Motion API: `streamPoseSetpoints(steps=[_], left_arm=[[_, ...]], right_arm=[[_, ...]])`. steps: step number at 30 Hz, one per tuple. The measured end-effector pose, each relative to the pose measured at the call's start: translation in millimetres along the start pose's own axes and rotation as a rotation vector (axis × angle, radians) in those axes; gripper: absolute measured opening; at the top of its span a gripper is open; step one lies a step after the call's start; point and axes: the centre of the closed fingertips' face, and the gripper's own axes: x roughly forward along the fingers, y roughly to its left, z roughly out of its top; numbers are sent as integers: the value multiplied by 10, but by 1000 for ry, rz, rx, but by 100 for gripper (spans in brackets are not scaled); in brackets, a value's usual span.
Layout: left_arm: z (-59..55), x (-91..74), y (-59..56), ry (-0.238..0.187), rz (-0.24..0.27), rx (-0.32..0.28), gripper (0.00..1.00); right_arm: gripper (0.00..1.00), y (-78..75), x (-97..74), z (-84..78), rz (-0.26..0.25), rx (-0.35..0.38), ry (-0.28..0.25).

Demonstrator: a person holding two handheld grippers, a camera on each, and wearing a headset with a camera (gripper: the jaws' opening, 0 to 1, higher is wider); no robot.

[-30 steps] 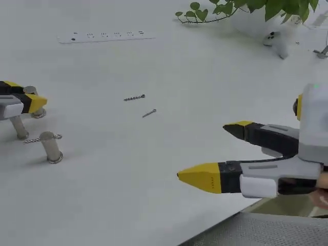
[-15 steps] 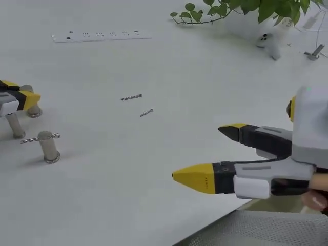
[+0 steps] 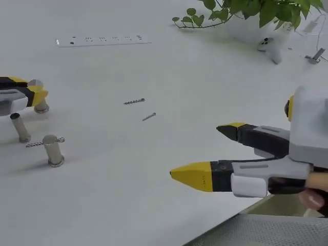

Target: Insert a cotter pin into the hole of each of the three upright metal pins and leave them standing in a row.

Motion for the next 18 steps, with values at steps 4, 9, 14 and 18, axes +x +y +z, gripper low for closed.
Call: streamPoseSetpoints(steps=[4, 9, 14, 18], left_arm=[[144, -62, -50, -17, -17, 24, 9], [319, -228, -179, -46, -30, 29, 9], [412, -411, -341, -55, -56, 85, 9], [419, -536, -474, -42, -75, 93, 9]], right_arm=[[94, -6, 37, 35, 8, 5, -16], [94, -47, 131, 46, 47, -8, -10], [93, -109, 173, 102, 72, -39, -16], [93, -121, 174, 146, 93, -61, -25]])
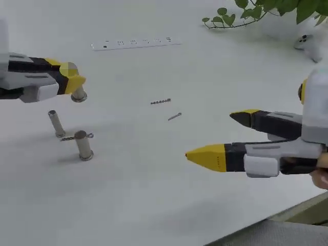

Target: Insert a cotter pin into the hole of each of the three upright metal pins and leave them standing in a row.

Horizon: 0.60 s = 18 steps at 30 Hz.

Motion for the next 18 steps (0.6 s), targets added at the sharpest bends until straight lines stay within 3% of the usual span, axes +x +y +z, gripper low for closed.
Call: streamPoseSetpoints(steps=[5, 11, 14, 17, 18], left_arm=[[44, -138, -191, -9, -22, 33, 9], [78, -244, -468, -55, -57, 44, 9], [26, -253, -565, -59, -63, 46, 9], [-42, -298, -736, -49, -66, 35, 9], [-114, -295, -757, -49, -66, 28, 9]], right_arm=[[93, -29, -39, 21, 17, -19, -3], [92, -50, -77, 15, 40, -42, 4], [92, -38, -88, 8, 59, -56, 11], [92, -24, -82, -23, 82, -67, 25], [92, -12, -74, -41, 95, -76, 31]])
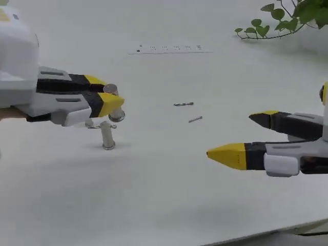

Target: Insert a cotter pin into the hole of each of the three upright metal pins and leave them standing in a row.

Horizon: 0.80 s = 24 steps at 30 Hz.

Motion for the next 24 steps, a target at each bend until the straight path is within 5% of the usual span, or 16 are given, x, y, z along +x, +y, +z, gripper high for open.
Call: streamPoseSetpoints(steps=[4, 8, 24], left_arm=[[-100, -6, -234, 13, 4, -19, 9], [-275, 45, -339, 45, 9, -30, 9], [-649, 314, -520, 109, 8, -34, 9]], right_arm=[[91, 10, 42, -65, 29, -19, 15], [91, 39, 50, -108, 45, -2, 17], [89, 37, 116, -314, 38, -17, 49]])
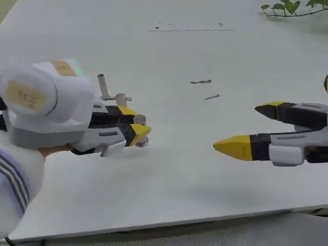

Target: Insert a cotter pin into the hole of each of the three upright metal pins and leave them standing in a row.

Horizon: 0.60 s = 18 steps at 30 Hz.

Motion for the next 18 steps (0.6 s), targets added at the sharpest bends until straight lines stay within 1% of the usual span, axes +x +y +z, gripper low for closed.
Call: streamPoseSetpoints(steps=[3, 5, 8, 11, 13, 16, 18], left_arm=[[-46, 69, -6, 10, 4, -27, 9], [-51, 91, 0, 6, 13, -8, 9], [-48, 115, 5, -10, 14, -41, 9], [-75, 148, 7, -13, 17, -39, 9], [-125, 165, 28, -3, 35, -83, 9], [-158, 172, 37, -4, 44, -79, 9], [-180, 173, 33, 9, 40, -61, 9]], right_arm=[[89, -18, -1, -31, -13, -6, 12], [89, -21, -1, -36, -17, -5, 13], [89, -22, 9, -40, -22, -1, 12], [89, -10, 28, -30, -23, -5, 9], [89, 5, 44, -23, -20, -7, 6], [89, 19, 58, -14, -19, -8, 2], [89, 29, 62, -11, -17, -10, 1]])
